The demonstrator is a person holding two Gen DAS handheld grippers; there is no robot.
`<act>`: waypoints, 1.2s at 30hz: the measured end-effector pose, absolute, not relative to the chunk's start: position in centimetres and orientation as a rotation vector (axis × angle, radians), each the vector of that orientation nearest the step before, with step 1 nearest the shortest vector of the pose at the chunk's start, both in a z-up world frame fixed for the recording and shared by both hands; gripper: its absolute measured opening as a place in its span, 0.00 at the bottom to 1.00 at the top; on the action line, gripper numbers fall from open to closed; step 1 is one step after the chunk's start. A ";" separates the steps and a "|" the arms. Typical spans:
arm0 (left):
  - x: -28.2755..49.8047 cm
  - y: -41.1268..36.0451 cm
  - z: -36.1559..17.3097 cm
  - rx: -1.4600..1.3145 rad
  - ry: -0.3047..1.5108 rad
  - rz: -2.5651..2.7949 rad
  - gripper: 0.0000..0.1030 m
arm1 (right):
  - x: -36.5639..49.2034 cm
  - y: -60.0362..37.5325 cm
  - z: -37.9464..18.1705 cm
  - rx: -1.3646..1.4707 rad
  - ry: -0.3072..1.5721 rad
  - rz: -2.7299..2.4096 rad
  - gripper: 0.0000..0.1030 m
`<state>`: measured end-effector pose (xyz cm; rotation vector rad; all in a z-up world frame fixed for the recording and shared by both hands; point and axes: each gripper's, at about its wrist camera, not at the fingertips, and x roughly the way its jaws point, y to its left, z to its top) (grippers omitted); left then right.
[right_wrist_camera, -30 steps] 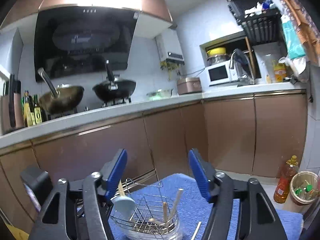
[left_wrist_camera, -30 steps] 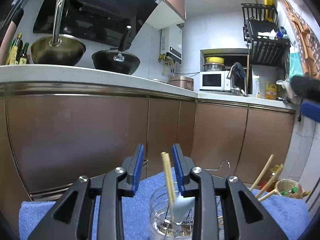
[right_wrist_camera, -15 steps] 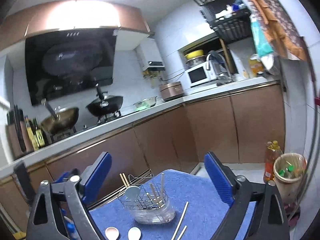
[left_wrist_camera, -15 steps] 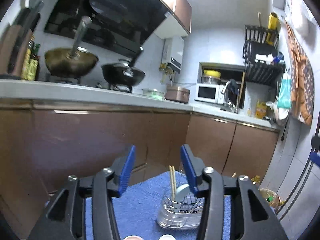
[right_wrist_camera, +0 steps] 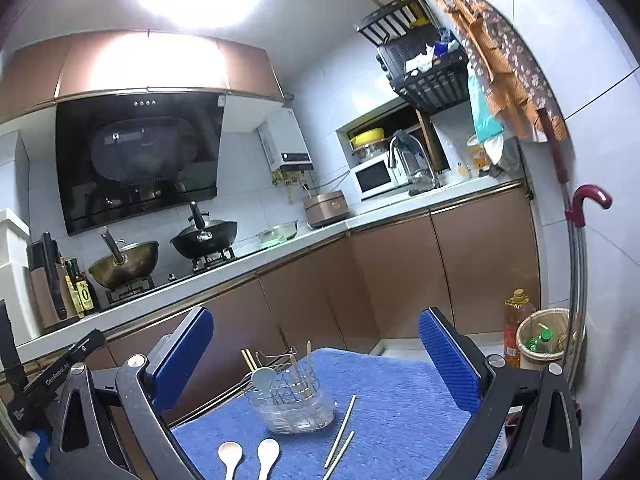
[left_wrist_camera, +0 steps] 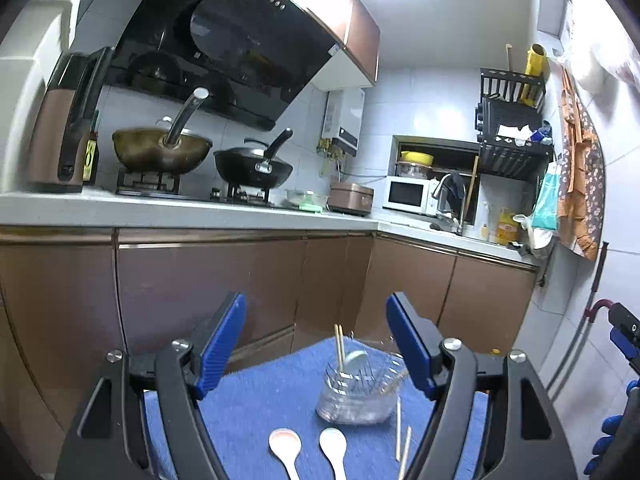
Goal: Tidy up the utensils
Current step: 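Withdraw both open tools up from the holder, then reach both tools down toward the pink spoon and a loose chopstick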
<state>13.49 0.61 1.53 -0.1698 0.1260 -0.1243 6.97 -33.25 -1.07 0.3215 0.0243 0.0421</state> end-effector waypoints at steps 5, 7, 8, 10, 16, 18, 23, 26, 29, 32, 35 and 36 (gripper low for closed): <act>10.9 1.5 2.0 -0.189 0.130 -0.131 0.69 | 4.2 -33.6 -0.4 0.352 -0.044 0.080 1.00; 9.8 1.8 2.1 -0.195 0.121 -0.133 0.69 | 3.5 -33.7 -0.3 0.364 -0.046 0.096 1.00; 9.1 2.0 2.2 -0.200 0.120 -0.130 0.69 | 3.2 -33.6 -0.3 0.367 -0.044 0.104 1.00; 8.3 2.2 2.4 -0.205 0.120 -0.132 0.69 | 2.7 -33.5 -0.1 0.368 -0.032 0.122 1.00; 6.4 2.4 2.7 -0.212 0.124 -0.142 0.69 | 1.9 -32.9 0.5 0.357 -0.004 0.157 1.00; 6.0 2.6 2.8 -0.216 0.127 -0.147 0.69 | 1.8 -32.7 0.7 0.342 0.013 0.159 1.00; 5.4 3.1 2.9 -0.221 0.137 -0.137 0.69 | 1.7 -32.4 0.6 0.340 0.045 0.185 1.00; 5.2 3.1 2.9 -0.223 0.137 -0.127 0.69 | 1.8 -32.5 0.4 0.339 0.065 0.193 1.00; 5.3 2.9 2.8 -0.217 0.147 -0.120 0.69 | 2.0 -32.8 0.2 0.348 0.075 0.194 1.00; 6.0 2.4 2.6 -0.207 0.169 -0.123 0.69 | 2.2 -33.3 0.0 0.359 0.084 0.189 1.00; 6.7 2.1 2.3 -0.199 0.196 -0.126 0.69 | 2.6 -34.1 -0.3 0.374 0.096 0.182 1.00; 7.2 1.9 2.2 -0.198 0.213 -0.130 0.69 | 2.8 -34.3 -0.5 0.378 0.101 0.179 1.00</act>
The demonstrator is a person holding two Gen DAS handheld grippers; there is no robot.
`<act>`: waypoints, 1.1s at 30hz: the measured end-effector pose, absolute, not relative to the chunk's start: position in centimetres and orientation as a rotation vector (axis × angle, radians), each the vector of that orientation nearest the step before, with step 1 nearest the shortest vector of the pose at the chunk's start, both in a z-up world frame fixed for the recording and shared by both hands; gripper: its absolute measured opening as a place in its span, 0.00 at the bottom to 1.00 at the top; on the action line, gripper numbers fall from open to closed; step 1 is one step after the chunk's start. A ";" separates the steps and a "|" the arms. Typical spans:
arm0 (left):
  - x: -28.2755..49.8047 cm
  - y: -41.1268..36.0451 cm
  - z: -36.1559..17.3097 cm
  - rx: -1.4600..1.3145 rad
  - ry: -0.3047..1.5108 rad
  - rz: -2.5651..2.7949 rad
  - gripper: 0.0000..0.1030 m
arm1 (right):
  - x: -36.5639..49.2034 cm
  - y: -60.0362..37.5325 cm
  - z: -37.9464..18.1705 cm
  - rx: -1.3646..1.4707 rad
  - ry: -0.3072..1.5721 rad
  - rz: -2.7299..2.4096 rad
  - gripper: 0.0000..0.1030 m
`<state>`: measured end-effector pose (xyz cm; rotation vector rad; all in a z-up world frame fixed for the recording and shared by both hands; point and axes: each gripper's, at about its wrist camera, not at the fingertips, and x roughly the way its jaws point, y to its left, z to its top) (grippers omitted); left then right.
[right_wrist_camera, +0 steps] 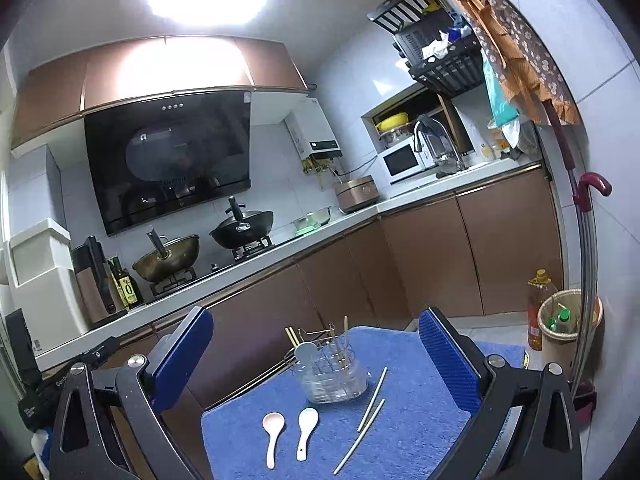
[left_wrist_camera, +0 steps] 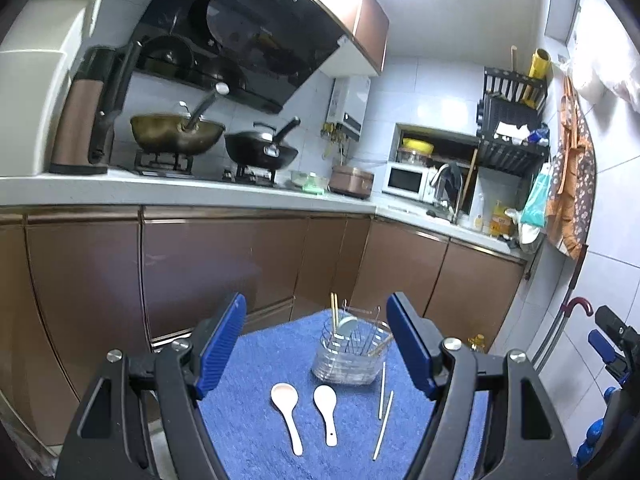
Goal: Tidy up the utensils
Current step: 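Reach both tools down toward the pink spoon and a loose chopstick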
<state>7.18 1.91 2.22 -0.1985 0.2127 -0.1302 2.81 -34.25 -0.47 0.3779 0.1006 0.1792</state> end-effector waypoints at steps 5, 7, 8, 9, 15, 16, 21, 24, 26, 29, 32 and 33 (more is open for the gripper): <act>8.9 1.1 1.5 -0.192 0.264 -0.138 0.69 | 4.0 -35.1 -1.2 0.387 0.133 0.159 1.00; 9.9 0.9 1.1 -0.194 0.286 -0.141 0.69 | 4.6 -35.2 -1.6 0.389 0.149 0.156 1.00; 10.3 0.8 0.8 -0.193 0.298 -0.142 0.69 | 4.9 -35.3 -1.8 0.388 0.159 0.154 1.00; 10.8 0.7 0.5 -0.192 0.310 -0.142 0.69 | 5.4 -35.4 -2.1 0.385 0.176 0.150 1.00; 15.0 0.8 -2.2 -0.217 0.437 -0.136 0.69 | 9.1 -35.7 -4.1 0.384 0.297 0.119 1.00; 15.9 1.0 -2.8 -0.223 0.464 -0.134 0.69 | 10.2 -35.7 -4.7 0.382 0.332 0.113 1.00; 20.6 2.1 -6.6 -0.275 0.612 -0.136 0.69 | 14.8 -35.4 -7.5 0.366 0.478 0.120 1.00; 23.7 2.8 -9.7 -0.299 0.719 -0.166 0.69 | 17.6 -35.1 -9.4 0.352 0.561 0.127 0.98; 25.5 3.1 -11.7 -0.312 0.781 -0.177 0.69 | 19.8 -34.9 -10.9 0.348 0.626 0.143 0.93; 28.2 3.4 -14.7 -0.332 0.864 -0.188 0.69 | 23.4 -34.9 -13.3 0.346 0.734 0.153 0.80; 30.3 3.4 -17.0 -0.319 0.920 -0.190 0.69 | 26.9 -34.7 -15.4 0.351 0.836 0.174 0.60; 31.0 3.4 -17.7 -0.306 0.935 -0.189 0.69 | 27.9 -34.5 -15.9 0.344 0.862 0.177 0.59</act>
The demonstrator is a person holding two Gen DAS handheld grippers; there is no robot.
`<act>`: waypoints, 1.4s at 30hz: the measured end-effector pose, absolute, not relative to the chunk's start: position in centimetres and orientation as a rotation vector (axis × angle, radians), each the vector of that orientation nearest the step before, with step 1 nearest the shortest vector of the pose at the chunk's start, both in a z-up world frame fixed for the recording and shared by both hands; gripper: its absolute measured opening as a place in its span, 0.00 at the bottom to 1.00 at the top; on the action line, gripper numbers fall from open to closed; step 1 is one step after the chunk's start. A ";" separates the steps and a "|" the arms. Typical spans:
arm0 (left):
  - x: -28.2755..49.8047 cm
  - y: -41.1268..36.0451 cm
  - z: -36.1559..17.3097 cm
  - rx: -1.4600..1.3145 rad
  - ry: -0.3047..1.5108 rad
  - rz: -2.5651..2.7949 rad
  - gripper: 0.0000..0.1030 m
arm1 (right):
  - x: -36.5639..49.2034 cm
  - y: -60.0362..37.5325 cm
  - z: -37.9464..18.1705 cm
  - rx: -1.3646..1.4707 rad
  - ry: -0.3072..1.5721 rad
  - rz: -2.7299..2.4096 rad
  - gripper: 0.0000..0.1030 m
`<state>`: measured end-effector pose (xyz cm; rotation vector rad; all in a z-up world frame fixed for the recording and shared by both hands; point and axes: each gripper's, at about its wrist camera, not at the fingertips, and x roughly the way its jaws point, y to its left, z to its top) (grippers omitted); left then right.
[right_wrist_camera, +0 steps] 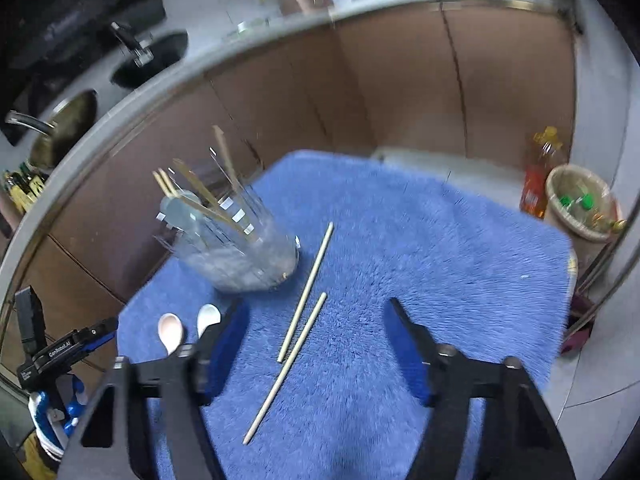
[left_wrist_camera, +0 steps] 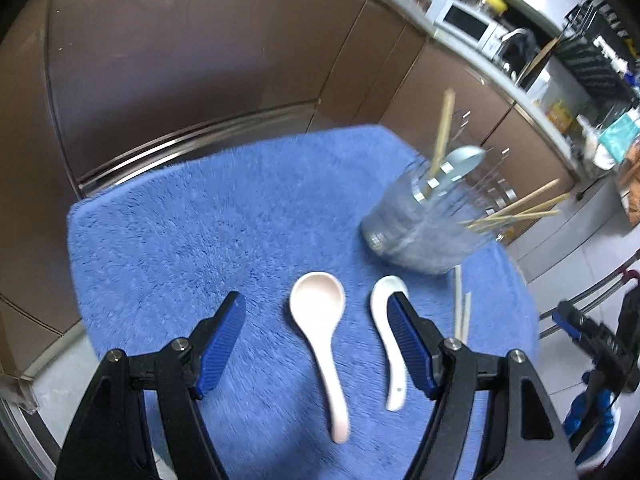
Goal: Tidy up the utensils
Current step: 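Reach both tools down toward the pink spoon and a loose chopstick, then grasp the pink spoon with the left tool while the right tool grasps a chopstick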
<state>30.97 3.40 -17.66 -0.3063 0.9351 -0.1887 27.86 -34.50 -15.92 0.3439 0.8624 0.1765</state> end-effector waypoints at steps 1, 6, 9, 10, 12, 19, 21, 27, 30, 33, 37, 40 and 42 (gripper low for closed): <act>31.5 3.3 -18.3 -0.294 0.948 -0.190 0.69 | 28.8 -34.2 -16.4 0.334 0.888 0.177 0.56; 33.3 3.0 -20.1 -0.271 0.984 -0.221 0.69 | 34.3 -33.2 -19.1 0.334 1.024 0.207 0.46; 34.2 2.9 -20.9 -0.265 1.000 -0.225 0.69 | 36.6 -32.7 -20.5 0.328 1.078 0.196 0.44; 34.5 3.0 -21.1 -0.264 1.005 -0.227 0.69 | 37.2 -32.6 -20.9 0.330 1.091 0.195 0.43; 35.0 2.7 -21.5 -0.261 1.016 -0.232 0.69 | 38.3 -32.2 -21.6 0.319 1.115 0.183 0.42; 36.4 1.9 -22.5 -0.251 1.050 -0.245 0.65 | 40.0 -31.5 -23.5 0.331 1.169 0.183 0.30; 36.7 1.7 -22.6 -0.236 1.053 -0.243 0.55 | 40.4 -31.2 -23.7 0.326 1.176 0.181 0.27; 37.0 1.5 -23.3 -0.225 1.085 -0.252 0.39 | 40.8 -30.8 -24.3 0.326 1.184 0.182 0.20; 37.3 1.3 -23.7 -0.221 1.103 -0.260 0.29 | 41.5 -30.8 -24.8 0.340 1.191 0.174 0.17; 37.6 0.9 -24.0 -0.207 1.117 -0.263 0.24 | 41.9 -31.2 -25.0 0.358 1.189 0.165 0.13; 38.1 0.3 -24.4 -0.176 1.132 -0.263 0.19 | 43.0 -31.7 -25.4 0.368 1.191 0.159 0.10; 38.5 -0.1 -24.3 -0.156 1.151 -0.260 0.17 | 43.5 -32.3 -25.7 0.376 1.197 0.159 0.10; 38.8 -0.3 -24.3 -0.140 1.163 -0.257 0.17 | 44.0 -32.3 -25.7 0.379 1.206 0.165 0.10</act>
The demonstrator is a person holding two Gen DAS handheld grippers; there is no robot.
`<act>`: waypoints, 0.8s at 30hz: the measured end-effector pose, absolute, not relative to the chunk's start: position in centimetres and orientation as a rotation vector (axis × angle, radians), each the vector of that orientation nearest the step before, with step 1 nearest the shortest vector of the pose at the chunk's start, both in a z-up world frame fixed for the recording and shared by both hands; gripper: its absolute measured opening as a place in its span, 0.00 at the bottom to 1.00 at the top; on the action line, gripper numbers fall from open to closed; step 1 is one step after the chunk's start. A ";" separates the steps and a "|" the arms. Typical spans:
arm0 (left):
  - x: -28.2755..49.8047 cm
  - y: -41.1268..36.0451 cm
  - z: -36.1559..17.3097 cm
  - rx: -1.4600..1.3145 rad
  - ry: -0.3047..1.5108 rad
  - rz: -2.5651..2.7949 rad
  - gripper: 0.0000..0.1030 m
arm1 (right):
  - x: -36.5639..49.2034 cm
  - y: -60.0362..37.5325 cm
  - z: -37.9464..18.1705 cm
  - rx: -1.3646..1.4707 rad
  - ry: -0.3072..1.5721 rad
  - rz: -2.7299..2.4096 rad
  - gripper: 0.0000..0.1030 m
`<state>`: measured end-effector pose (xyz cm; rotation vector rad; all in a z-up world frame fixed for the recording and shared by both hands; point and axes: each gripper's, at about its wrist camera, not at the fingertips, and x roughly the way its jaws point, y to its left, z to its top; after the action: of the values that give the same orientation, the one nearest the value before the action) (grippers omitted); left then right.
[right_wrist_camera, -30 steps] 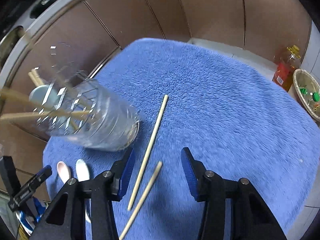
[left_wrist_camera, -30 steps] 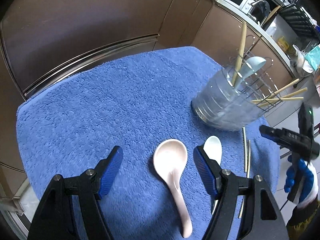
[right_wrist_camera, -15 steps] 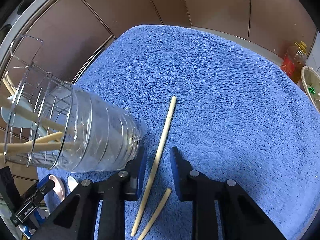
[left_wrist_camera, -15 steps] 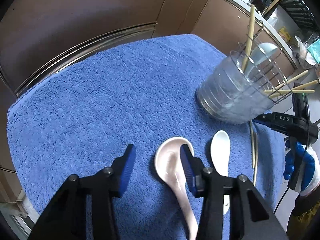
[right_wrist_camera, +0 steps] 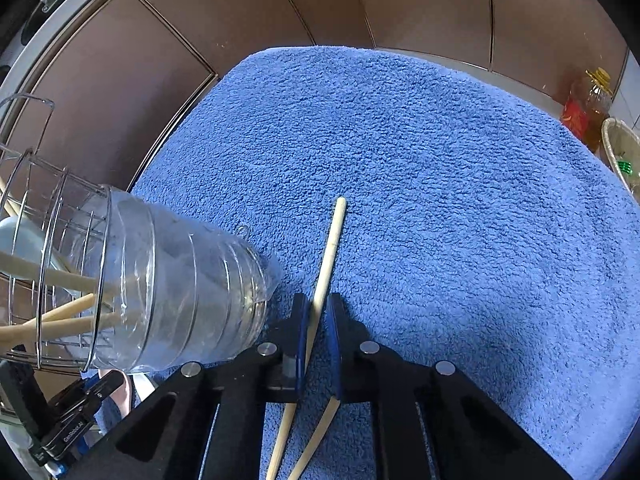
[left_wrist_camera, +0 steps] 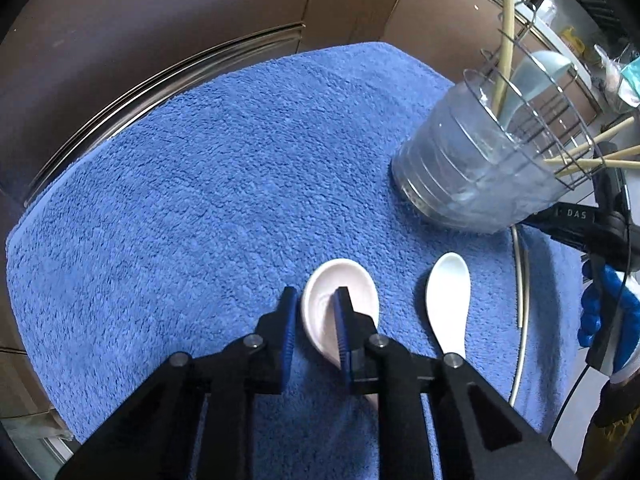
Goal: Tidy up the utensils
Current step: 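Grasp the pink spoon with the left tool while the right tool grasps a chopstick, then lift the held spoon and chopstick and carry both above the holder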
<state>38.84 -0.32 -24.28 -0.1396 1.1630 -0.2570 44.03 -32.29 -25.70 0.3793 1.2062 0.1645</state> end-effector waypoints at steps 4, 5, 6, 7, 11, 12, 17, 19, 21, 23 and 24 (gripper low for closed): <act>39.3 -0.8 -24.0 -0.121 1.178 -0.261 0.14 | 44.5 -32.2 -25.6 0.395 1.212 0.165 0.10; 39.5 -1.0 -24.0 -0.120 1.182 -0.263 0.13 | 44.6 -32.2 -25.6 0.389 1.213 0.162 0.10; 39.7 -1.1 -24.0 -0.119 1.184 -0.263 0.13 | 44.7 -32.2 -25.6 0.389 1.214 0.160 0.10; 39.8 -1.1 -23.9 -0.118 1.185 -0.264 0.12 | 44.7 -32.2 -25.6 0.391 1.214 0.159 0.10; 39.8 -1.4 -23.7 -0.103 1.178 -0.271 0.10 | 44.5 -32.6 -25.7 0.421 1.199 0.156 0.08; 39.8 -1.4 -23.6 -0.100 1.173 -0.273 0.09 | 44.4 -32.8 -25.8 0.441 1.192 0.157 0.08; 39.2 -1.0 -23.1 -0.092 1.142 -0.266 0.08 | 43.4 -33.9 -25.8 0.539 1.141 0.188 0.07; 38.7 -0.7 -22.7 -0.095 1.119 -0.261 0.08 | 42.8 -34.2 -25.4 0.564 1.111 0.203 0.06; 37.9 -0.4 -22.0 -0.100 1.082 -0.264 0.08 | 41.9 -34.6 -24.8 0.590 1.083 0.215 0.06; 37.0 -0.3 -21.1 -0.110 1.041 -0.268 0.08 | 40.9 -35.1 -24.1 0.625 1.048 0.231 0.06; 36.6 -0.2 -20.8 -0.117 1.025 -0.272 0.08 | 40.2 -35.4 -23.7 0.641 1.028 0.239 0.06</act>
<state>36.63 -0.20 -20.77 -0.1169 1.0251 -0.2725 40.19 -35.41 -23.74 0.6410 1.0277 0.2392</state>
